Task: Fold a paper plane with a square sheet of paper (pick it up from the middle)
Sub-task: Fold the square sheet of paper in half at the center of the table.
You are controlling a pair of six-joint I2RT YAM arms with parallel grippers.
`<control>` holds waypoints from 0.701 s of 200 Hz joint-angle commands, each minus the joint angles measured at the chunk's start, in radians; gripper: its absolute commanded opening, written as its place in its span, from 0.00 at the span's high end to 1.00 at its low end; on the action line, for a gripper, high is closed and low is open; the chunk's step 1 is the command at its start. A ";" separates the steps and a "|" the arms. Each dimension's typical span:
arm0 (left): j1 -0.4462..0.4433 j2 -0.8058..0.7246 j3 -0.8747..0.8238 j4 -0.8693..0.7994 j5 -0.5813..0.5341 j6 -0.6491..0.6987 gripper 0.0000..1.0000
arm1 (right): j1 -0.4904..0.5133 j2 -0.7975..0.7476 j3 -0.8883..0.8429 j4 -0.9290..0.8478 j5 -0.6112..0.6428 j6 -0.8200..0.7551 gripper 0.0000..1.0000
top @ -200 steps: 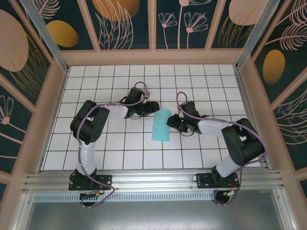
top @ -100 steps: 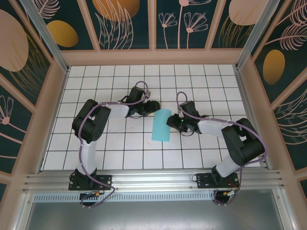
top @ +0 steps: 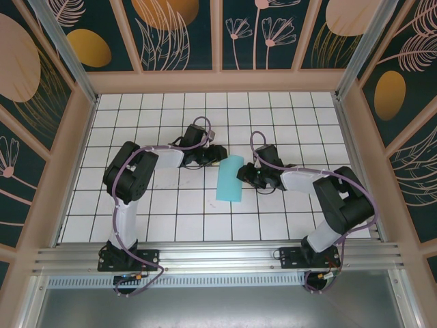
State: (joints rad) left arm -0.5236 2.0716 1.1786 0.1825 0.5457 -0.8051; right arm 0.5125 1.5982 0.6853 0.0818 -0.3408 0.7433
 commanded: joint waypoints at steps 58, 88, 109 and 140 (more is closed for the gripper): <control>0.000 -0.075 -0.081 0.048 0.107 0.010 0.59 | 0.008 0.028 0.020 0.035 -0.017 0.017 0.68; -0.003 -0.119 -0.130 0.080 0.131 0.001 0.58 | 0.007 0.031 0.023 0.036 -0.019 0.016 0.67; -0.002 -0.136 -0.161 0.122 0.181 -0.019 0.59 | 0.008 0.032 0.025 0.037 -0.023 0.015 0.67; -0.003 -0.169 -0.212 0.197 0.218 -0.057 0.58 | 0.008 0.027 0.020 0.042 -0.024 0.019 0.67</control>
State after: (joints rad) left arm -0.5236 1.9480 1.0004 0.2913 0.7029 -0.8268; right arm 0.5125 1.6196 0.6853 0.0967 -0.3458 0.7433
